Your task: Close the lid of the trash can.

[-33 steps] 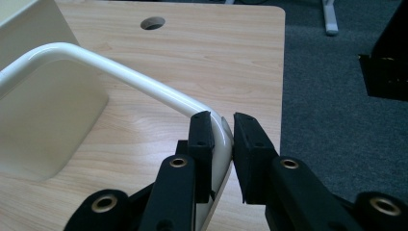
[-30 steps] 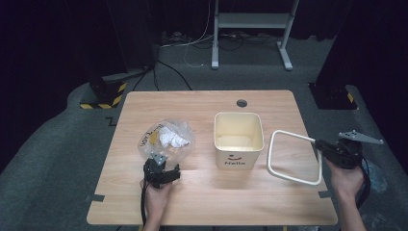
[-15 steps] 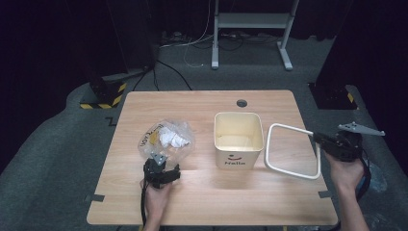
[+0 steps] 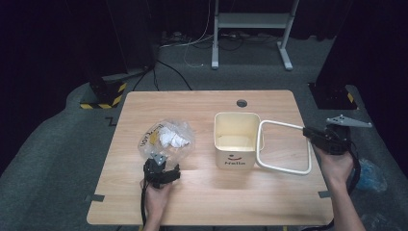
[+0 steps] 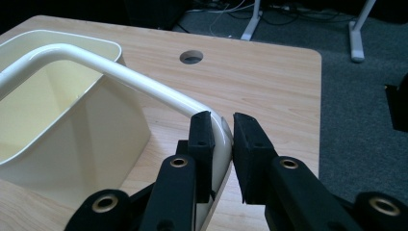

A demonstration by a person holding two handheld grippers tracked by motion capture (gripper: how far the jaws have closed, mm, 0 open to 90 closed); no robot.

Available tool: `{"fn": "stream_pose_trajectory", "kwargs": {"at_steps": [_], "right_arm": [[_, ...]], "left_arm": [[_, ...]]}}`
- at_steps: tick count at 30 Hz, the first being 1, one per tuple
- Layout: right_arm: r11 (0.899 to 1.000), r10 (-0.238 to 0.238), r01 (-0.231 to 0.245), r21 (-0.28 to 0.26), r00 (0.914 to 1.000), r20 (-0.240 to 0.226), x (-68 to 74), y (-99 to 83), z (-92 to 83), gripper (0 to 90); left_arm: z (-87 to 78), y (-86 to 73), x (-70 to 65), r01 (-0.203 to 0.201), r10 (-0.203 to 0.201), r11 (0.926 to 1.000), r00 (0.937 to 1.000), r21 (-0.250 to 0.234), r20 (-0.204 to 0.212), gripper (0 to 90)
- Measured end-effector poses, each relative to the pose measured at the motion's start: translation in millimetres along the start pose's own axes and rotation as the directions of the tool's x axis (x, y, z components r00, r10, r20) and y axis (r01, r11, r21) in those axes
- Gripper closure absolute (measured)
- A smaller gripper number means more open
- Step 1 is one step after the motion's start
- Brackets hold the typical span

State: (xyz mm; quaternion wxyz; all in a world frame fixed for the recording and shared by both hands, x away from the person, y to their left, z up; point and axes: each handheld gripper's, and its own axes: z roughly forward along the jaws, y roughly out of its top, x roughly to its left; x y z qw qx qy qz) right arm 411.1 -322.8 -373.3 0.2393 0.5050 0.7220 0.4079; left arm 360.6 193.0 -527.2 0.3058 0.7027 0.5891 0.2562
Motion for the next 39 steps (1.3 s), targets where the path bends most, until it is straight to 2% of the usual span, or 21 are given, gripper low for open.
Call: {"fn": "stream_pose_trajectory", "kwargs": {"at_steps": [17,39], "right_arm": [[1.000,-0.004,0.004,0.010,0.9994,-0.034,19.0,12.3,18.0,78.5],[1.000,-0.006,0.007,0.020,0.9989,-0.047,28.9,23.4,33.4,78.5]], "left_arm": [[0.0,0.0,0.0,0.002,-0.002,1.0000,1.0000,0.000,0.001,16.8],[0.0,0.0,0.1,0.001,-0.001,1.0000,1.0000,0.000,0.001,16.8]]}}
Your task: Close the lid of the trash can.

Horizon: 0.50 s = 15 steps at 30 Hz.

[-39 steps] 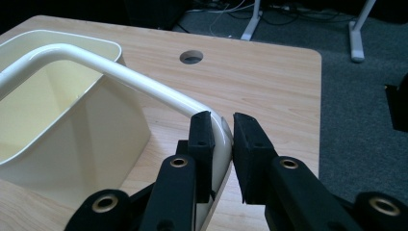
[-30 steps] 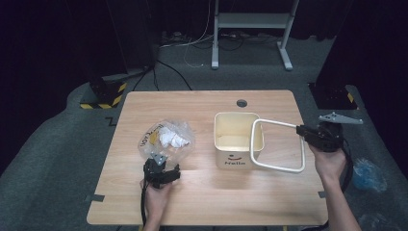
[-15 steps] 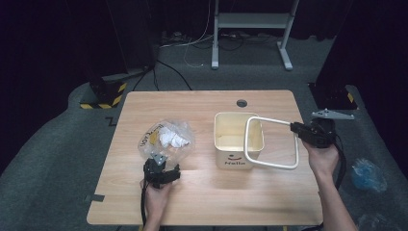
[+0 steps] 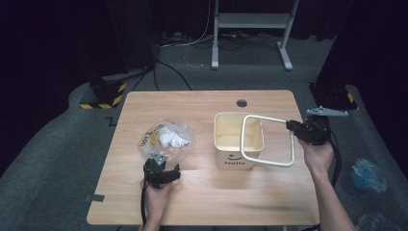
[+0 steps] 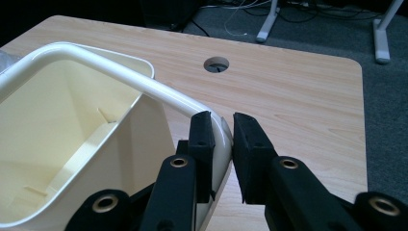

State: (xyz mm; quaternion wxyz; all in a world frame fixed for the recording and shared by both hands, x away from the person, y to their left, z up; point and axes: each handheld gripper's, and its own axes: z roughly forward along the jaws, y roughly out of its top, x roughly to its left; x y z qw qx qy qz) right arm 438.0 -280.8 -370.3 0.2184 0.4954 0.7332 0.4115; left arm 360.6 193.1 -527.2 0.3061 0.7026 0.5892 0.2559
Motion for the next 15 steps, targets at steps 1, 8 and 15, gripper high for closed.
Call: {"fn": "stream_pose_trajectory", "kwargs": {"at_steps": [1,8,15], "right_arm": [[1.000,-0.001,0.001,0.000,1.0000,-0.001,0.4,0.7,0.6,78.6],[1.000,-0.016,0.016,0.001,0.9998,-0.009,5.6,7.4,6.1,78.6],[1.000,-0.018,0.018,0.011,0.9997,-0.017,11.3,13.2,13.6,78.6]], "left_arm": [[0.0,0.0,0.0,0.000,0.000,1.0000,1.0000,0.000,0.000,16.7],[0.0,0.0,0.1,0.001,-0.001,1.0000,1.0000,0.000,0.001,16.7],[0.0,0.0,0.1,-0.001,0.001,1.0000,1.0000,0.000,0.001,16.7]]}}
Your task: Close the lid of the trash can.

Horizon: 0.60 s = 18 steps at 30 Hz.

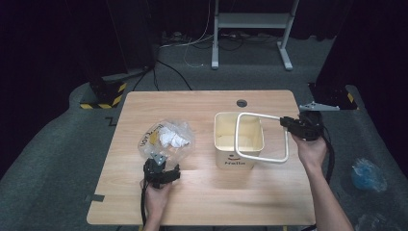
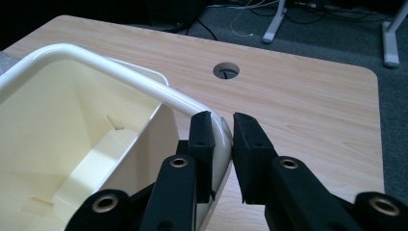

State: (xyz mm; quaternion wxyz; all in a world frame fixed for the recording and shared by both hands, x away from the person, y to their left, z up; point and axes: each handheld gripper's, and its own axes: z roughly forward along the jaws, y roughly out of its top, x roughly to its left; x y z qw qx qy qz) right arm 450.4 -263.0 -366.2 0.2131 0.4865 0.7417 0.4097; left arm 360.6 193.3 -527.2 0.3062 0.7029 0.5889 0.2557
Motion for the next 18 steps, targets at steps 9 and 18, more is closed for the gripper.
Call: {"fn": "stream_pose_trajectory", "kwargs": {"at_steps": [9,18], "right_arm": [[1.000,-0.014,0.014,0.007,0.9999,-0.004,6.6,8.3,8.2,78.6],[1.000,-0.028,0.028,0.014,0.9996,-0.009,12.8,18.3,16.6,78.6]], "left_arm": [[0.1,0.0,-0.2,0.002,-0.002,1.0000,1.0000,0.000,0.001,16.6],[0.0,-0.1,-0.2,0.002,-0.002,1.0000,1.0000,0.000,0.002,16.6]]}}
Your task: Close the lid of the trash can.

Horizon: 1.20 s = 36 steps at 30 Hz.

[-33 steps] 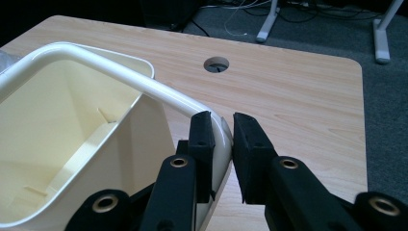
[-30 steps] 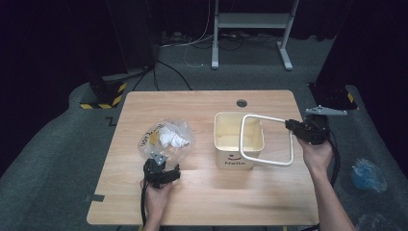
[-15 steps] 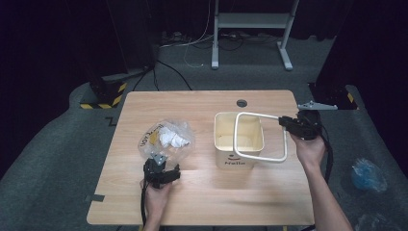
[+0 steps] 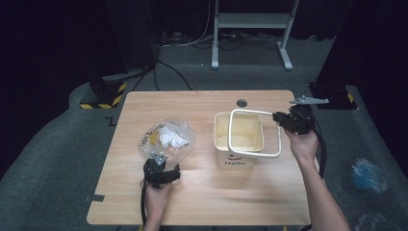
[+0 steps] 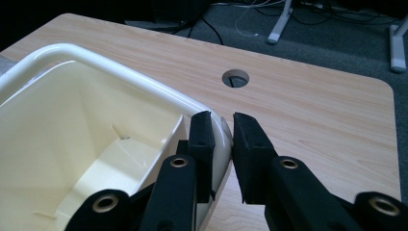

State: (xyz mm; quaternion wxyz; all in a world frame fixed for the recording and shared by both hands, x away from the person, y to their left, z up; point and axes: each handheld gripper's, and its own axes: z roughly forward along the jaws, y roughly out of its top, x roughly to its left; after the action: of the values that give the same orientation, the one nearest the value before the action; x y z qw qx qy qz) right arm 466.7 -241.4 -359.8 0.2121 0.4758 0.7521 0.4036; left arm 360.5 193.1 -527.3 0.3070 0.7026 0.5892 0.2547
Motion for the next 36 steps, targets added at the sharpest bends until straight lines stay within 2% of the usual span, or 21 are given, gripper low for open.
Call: {"fn": "stream_pose_trajectory", "kwargs": {"at_steps": [15,23,36], "right_arm": [[0.999,-0.033,0.033,0.019,0.9991,-0.026,15.4,15.4,19.5,78.6],[0.999,-0.025,0.026,0.036,0.9989,-0.039,16.2,18.7,29.4,78.6],[0.998,-0.047,0.049,0.045,0.9978,-0.047,22.4,26.0,36.8,78.6]], "left_arm": [[0.0,0.0,0.0,0.001,-0.001,1.0000,1.0000,0.000,0.001,16.6],[0.0,0.0,0.0,0.001,-0.001,1.0000,1.0000,0.000,0.000,16.6],[0.0,0.0,0.1,0.000,0.000,1.0000,1.0000,0.000,0.000,16.6]]}}
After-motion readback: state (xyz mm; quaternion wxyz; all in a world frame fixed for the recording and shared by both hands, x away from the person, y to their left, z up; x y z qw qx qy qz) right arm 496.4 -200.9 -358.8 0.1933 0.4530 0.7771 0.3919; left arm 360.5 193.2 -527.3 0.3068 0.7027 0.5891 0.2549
